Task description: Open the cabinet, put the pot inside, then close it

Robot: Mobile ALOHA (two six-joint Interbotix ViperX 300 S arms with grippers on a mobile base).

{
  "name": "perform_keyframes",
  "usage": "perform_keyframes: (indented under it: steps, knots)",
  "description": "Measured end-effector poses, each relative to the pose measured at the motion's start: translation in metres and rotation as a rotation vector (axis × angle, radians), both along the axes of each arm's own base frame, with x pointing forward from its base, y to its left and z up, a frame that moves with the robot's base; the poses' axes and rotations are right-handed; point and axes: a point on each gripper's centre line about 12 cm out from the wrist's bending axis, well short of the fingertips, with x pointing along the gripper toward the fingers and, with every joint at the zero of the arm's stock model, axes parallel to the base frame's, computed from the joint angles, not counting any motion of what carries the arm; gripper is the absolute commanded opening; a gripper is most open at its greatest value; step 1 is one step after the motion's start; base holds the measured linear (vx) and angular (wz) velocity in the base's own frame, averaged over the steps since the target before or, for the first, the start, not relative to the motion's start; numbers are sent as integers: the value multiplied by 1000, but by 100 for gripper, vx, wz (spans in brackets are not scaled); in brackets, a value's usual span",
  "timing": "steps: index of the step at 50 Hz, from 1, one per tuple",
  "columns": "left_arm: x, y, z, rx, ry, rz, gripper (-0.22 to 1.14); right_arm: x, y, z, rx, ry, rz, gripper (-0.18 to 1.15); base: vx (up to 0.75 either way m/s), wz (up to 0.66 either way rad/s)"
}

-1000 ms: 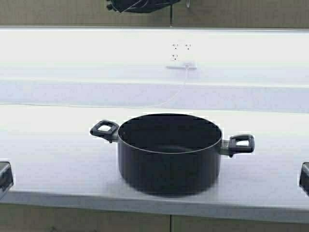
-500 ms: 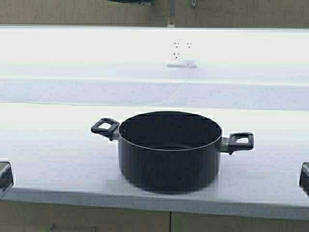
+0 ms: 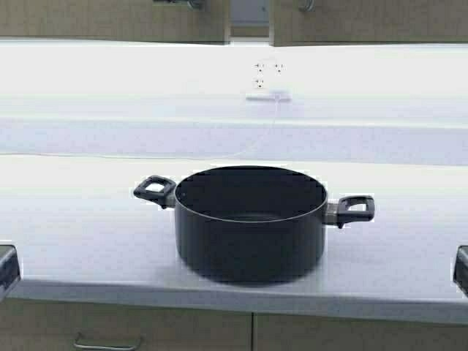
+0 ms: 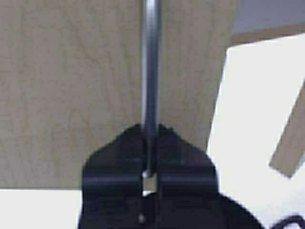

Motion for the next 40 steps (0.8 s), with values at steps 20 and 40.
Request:
perform_keyframes:
  steps: [20,40]
  knots:
    - [-24,55,12,22,63,22,4,-9,-52,-1,-37,39,15,5,-9,2]
    - [-22,92,14,45,98,105,6,-3,-76,-4,-69,83,-60,12,-10,3]
